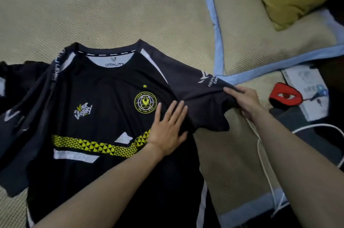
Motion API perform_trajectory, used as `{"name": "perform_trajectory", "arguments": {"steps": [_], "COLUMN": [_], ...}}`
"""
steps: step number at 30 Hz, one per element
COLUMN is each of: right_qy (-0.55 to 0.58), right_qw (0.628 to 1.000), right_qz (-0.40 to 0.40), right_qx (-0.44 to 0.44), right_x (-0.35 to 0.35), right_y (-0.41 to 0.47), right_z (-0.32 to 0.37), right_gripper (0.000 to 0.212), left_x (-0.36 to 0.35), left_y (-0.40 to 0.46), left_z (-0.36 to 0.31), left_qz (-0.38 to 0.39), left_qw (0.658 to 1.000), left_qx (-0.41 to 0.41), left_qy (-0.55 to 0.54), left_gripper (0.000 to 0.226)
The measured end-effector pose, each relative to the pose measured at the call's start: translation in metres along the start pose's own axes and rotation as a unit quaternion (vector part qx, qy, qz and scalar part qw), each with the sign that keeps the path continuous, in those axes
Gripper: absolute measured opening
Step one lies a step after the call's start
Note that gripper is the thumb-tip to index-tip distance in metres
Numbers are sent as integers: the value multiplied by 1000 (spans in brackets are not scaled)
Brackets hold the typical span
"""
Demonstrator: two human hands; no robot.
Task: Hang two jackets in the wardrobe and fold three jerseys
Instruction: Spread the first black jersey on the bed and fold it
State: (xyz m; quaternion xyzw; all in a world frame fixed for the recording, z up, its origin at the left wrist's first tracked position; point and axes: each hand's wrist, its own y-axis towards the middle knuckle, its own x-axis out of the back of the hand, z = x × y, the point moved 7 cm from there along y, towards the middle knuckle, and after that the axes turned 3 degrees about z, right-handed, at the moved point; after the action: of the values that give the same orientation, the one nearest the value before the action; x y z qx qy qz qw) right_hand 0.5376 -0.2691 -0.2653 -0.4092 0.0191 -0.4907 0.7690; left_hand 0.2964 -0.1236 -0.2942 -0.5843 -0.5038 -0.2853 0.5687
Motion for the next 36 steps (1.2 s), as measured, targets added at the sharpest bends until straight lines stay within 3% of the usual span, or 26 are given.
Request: {"name": "perform_trajectory", "arguments": {"steps": [3,5,7,11,14,19,23,27,29,32,36], "right_qy": [80,30,-13,21,12,-96,-164,-266,-281,-271,-227], "right_qw": [995,988,981,994,996,990,986,952,948,950,950], "right_qz": [32,123,165,73,53,92,-23,-121,-84,34,158], "right_qx": [-43,-83,-97,-77,-68,-35,-4,94,123,151,144], "right_x": [10,5,6,20,15,8,20,7,-24,-90,-180], "right_y": [-8,-20,-28,-32,-38,-55,-67,-107,-138,-176,-202], "right_z": [-23,-38,-48,-51,-55,-62,-68,-51,-50,-61,-58], "right_gripper": [38,55,59,29,36,77,70,58,41,21,13], "left_x": [2,0,-3,-5,-1,-2,-26,-21,-16,-10,15], "left_y": [2,3,4,2,-4,-30,-67,-101,-124,-165,-219], "left_z": [-5,-9,-10,-11,-13,-27,-19,-9,6,49,153], "left_qz": [-20,-28,-29,-28,-45,-57,-24,-38,-38,-30,-48], "left_qw": [1000,999,999,999,999,998,999,998,997,991,951], "left_qx": [15,24,31,23,17,13,39,42,60,125,293], "left_qy": [6,12,16,23,20,21,29,-1,-23,-34,-88], "left_gripper": [84,84,84,85,86,85,79,72,71,71,69]}}
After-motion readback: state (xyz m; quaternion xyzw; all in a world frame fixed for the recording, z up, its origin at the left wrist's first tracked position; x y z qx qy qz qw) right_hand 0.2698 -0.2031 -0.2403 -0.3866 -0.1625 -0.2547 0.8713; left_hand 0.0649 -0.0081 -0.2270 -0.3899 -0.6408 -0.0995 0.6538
